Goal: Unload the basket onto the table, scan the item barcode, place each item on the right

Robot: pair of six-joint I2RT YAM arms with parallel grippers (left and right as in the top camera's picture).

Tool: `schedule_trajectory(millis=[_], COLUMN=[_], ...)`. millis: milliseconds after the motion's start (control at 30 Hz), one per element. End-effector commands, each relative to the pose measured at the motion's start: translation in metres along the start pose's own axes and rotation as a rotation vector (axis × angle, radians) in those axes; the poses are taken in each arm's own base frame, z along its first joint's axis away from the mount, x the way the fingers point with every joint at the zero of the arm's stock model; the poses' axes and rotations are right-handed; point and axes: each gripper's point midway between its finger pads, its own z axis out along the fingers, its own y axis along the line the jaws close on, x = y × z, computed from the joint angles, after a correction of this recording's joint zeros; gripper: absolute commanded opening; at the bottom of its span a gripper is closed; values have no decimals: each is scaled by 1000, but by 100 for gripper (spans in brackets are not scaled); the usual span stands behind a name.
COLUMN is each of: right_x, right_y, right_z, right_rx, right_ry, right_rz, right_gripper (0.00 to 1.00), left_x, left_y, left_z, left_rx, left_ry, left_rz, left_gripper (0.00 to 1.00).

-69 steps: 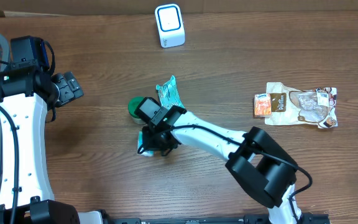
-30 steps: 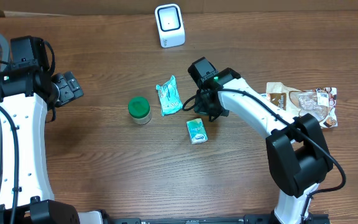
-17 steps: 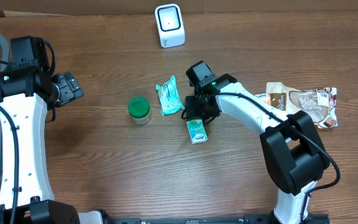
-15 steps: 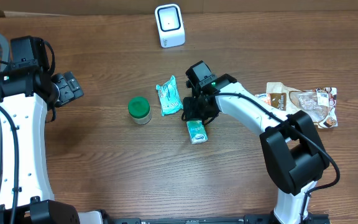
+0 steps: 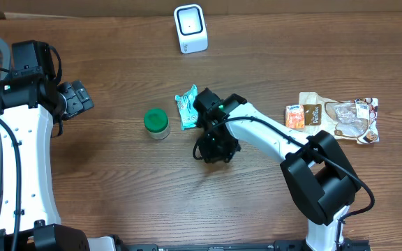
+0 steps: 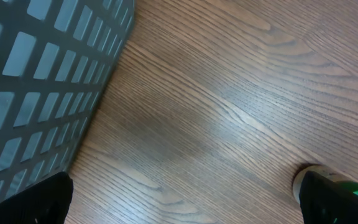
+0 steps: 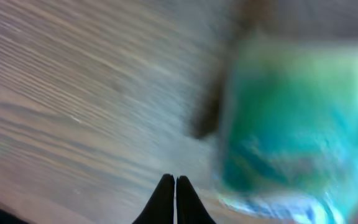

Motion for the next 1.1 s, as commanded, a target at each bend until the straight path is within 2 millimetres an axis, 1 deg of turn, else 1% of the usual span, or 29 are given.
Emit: schedule_trajectory(millis=[0,67,200,367,400,467,500,533,567,633,700,800,867,900,933,967,1000,1033,1067], right_x=[1,-2,-14,-29,-32,-46,-54,-68,-77,-97,-106,-109,-108,-107,-106,-105,-103,-99,-95], right_y=[-28,-45,-68,-109,-114,-120,-120,-114,-107,-82,-71,-70,-71,-70,-68,-65,-61,-56,-53], right_z=[1,-2,-10,-34,-37,-41,-41,-39,-37,-32,-32,-35,-41,-52,-71,-83,-95,-112,-125], right_rx=[151,248,378,600,615,595,566,494,435,271,202,196,195,174,133,101,60,11,-27], right_ry=[-10,-49,-141,-288,-309,-364,-385,-415,-425,-443,-462,-473,-472,-473,-483,-490,-495,-509,-516], right_rz=[100,174,266,362,370,399,403,385,352,243,206,206,213,221,229,233,234,236,229], right_gripper=[4,4,4,5,5,4,4,4,4,4,4,4,4,4,4,7,13,22,28], left_x=[0,0,0,0,0,0,0,0,0,0,0,0,0,0,0,0,0,0,0], left_y=[-2,-2,-2,-2,-2,-2,-2,-2,-2,-2,-2,-2,-2,-2,-2,-2,-2,-2,-2], left_z=[0,0,0,0,0,0,0,0,0,0,0,0,0,0,0,0,0,0,0], left_rx=[6,6,5,6,5,5,5,5,5,6,6,5,5,5,6,6,6,6,6], left_ry=[0,-1,-1,-1,-1,-1,-1,-1,-1,0,-1,-1,-1,-1,0,0,0,0,0], left_rz=[21,21,21,21,21,21,21,21,21,21,21,21,21,21,21,21,21,21,21], left_gripper=[100,100,100,100,100,100,100,99,100,100,100,100,100,100,100,99,100,99,100])
